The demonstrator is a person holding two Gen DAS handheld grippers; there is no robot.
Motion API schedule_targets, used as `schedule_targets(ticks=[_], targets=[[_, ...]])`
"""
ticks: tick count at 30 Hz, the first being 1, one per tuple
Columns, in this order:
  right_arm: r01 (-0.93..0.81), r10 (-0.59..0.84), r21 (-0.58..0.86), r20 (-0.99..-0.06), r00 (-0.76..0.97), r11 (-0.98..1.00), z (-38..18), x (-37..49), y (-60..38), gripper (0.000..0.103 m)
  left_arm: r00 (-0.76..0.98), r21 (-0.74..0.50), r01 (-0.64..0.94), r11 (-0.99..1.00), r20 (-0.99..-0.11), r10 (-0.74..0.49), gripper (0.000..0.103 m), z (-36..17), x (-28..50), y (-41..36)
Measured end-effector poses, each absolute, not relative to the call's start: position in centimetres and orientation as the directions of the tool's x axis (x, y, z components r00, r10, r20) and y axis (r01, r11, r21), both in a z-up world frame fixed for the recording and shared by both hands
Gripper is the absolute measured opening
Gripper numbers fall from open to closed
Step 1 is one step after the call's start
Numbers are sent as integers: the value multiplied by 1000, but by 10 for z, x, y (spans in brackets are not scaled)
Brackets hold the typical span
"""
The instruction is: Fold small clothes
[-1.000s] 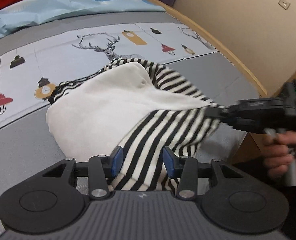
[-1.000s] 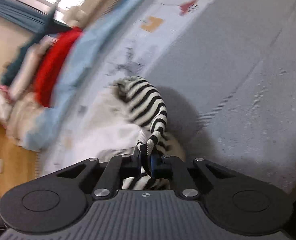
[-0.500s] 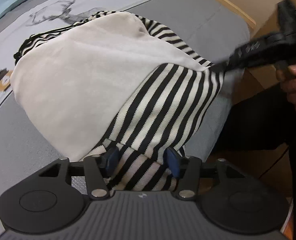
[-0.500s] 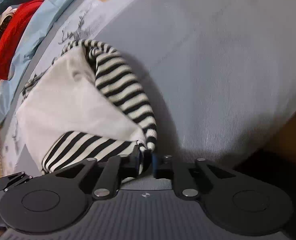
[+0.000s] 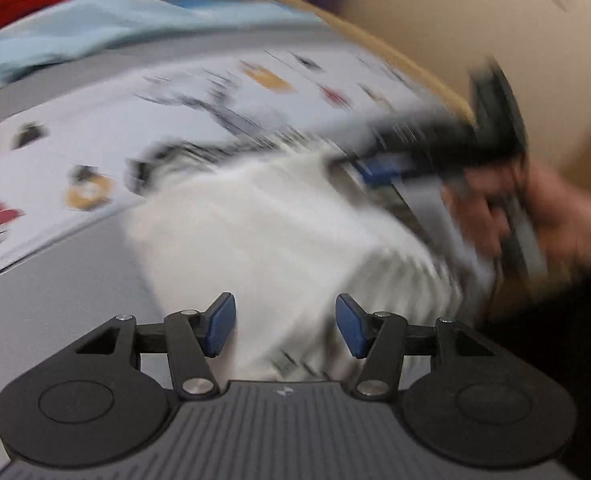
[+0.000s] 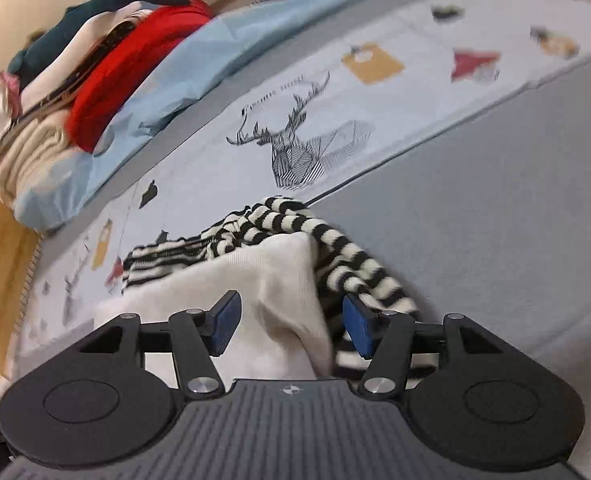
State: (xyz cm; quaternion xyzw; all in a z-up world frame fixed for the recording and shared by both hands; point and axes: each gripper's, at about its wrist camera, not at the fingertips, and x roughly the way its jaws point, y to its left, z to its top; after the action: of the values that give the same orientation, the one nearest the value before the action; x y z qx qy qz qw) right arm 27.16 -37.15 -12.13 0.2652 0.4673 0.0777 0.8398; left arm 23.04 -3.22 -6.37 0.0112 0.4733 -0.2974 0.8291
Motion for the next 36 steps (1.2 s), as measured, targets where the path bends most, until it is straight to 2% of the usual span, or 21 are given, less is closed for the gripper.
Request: schedule_targets(ticks=[1,3,4,5,8,10,13,15,17,20,21,22,23,26,30,34,36], targets=[[112,394,534,-734,553,838,-123,277,-371,56,401,-273,453,849,-788,-468,61,-63,237,-27],[94,397,524,-739,544,846,-131,281,-368,37,442,-310,326,893,-785,-434,61,-65,254,-16],[90,405,529,-738,539,844,-132,283,-367,16,455,-331,266,905,-785,-421,62,-66,263,-11],[93,414,543,-729,544,834,-131,282,-367,6,465,-351,209,913,-785,-408,62,-68,270,-7],[79,384,535,-694,609,841,-116,276,-375,4,458,-432,69,899,-787,-414,65,-80,292,-4],[109,336,503,-707,623,857,-117,278,-380,3,425,-472,5,881,-797,-429,65,-92,300,-4],[201,249,432,-776,580,879,-129,278,-388,3,406,-477,-36,878,-810,-424,71,-101,306,-6],[231,188,373,-804,565,899,-129,276,-391,4,410,-439,-49,897,-828,-383,71,-105,308,-11],[220,180,374,-783,595,901,-120,271,-397,8,417,-442,-51,896,-824,-383,71,-104,307,-13],[79,304,460,-695,651,884,-98,257,-398,12,423,-418,-33,908,-829,-367,72,-103,305,-18],[-5,362,471,-671,647,882,-91,252,-393,16,423,-418,-29,908,-828,-368,73,-103,304,-18],[-60,397,470,-664,634,881,-88,248,-389,25,423,-418,-30,908,-828,-368,73,-104,305,-18],[-115,436,470,-663,608,875,-87,244,-384,31,422,-419,-33,908,-829,-367,73,-105,305,-18],[-189,494,465,-721,486,865,-100,240,-370,34,419,-423,-42,905,-830,-368,74,-108,307,-17],[-205,318,258,-877,360,944,-132,239,-356,36,421,-417,-36,908,-830,-364,75,-109,306,-19],[-123,288,260,-861,419,958,-126,238,-370,45,413,-433,-69,899,-833,-369,85,-115,308,-14],[-74,273,270,-843,463,960,-121,239,-378,53,402,-459,-89,884,-829,-390,85,-121,311,-10]])
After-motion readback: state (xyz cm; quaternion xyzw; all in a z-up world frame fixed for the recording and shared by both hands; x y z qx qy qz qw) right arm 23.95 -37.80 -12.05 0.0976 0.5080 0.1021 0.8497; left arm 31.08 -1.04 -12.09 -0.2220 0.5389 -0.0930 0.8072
